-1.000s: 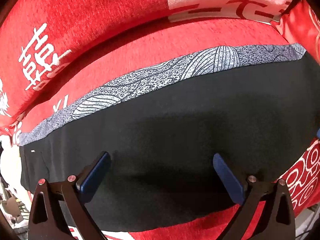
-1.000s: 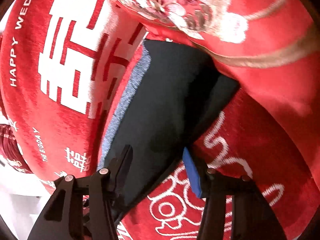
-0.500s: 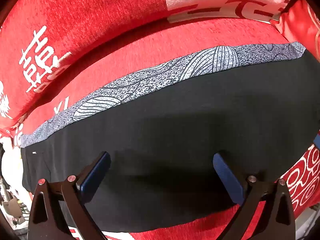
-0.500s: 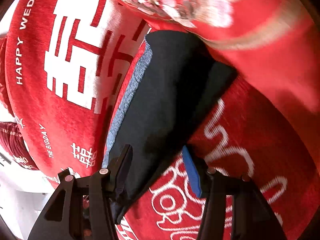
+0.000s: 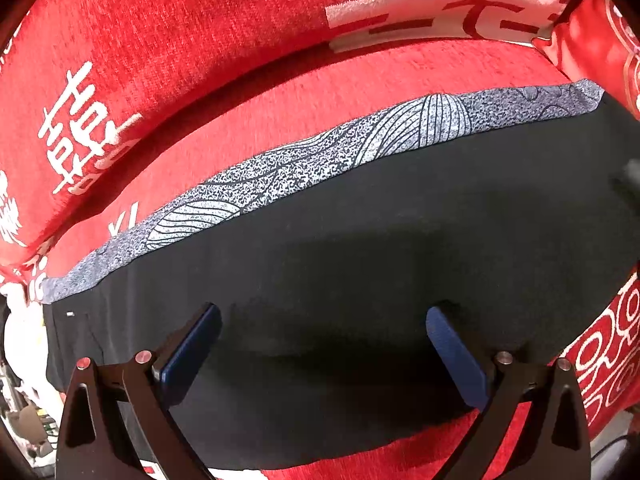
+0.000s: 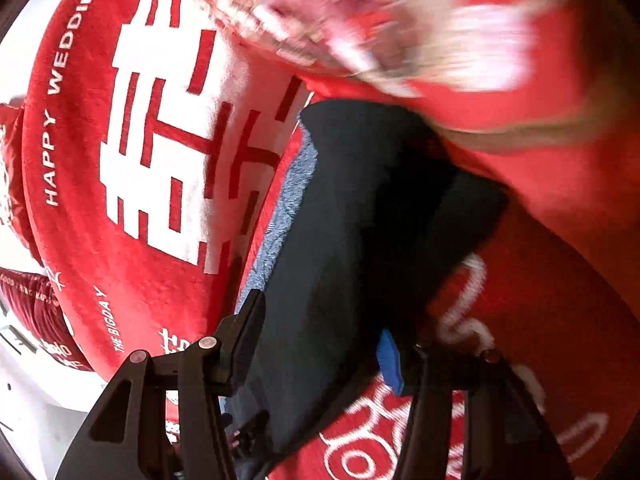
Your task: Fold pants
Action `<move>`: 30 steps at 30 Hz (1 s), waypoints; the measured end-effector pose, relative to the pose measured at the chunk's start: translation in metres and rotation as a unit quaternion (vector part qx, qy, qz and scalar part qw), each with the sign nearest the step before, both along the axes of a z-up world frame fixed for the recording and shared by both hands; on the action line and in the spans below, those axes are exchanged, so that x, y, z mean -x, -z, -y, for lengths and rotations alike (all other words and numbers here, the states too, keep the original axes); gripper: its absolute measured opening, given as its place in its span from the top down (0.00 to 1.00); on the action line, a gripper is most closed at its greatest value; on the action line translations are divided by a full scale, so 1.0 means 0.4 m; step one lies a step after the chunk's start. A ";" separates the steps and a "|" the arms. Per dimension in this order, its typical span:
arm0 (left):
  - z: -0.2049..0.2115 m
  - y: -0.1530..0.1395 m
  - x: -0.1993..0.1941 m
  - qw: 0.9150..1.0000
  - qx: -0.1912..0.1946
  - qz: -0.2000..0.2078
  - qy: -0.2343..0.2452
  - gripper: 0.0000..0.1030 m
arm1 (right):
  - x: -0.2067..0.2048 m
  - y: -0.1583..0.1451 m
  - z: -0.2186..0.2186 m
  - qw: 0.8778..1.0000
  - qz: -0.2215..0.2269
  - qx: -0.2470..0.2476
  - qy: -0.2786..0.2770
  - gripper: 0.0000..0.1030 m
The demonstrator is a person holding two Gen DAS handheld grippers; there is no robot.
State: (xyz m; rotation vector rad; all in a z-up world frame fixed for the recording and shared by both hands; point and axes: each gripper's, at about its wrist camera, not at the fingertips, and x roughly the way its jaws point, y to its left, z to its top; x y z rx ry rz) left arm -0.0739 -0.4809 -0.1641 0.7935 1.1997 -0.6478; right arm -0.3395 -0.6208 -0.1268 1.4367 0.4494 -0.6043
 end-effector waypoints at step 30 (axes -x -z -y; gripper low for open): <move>-0.018 -0.057 -0.044 0.972 0.184 -0.143 -0.027 0.33 | -0.246 -0.312 -0.109 0.964 -0.072 0.175 -0.185 0.86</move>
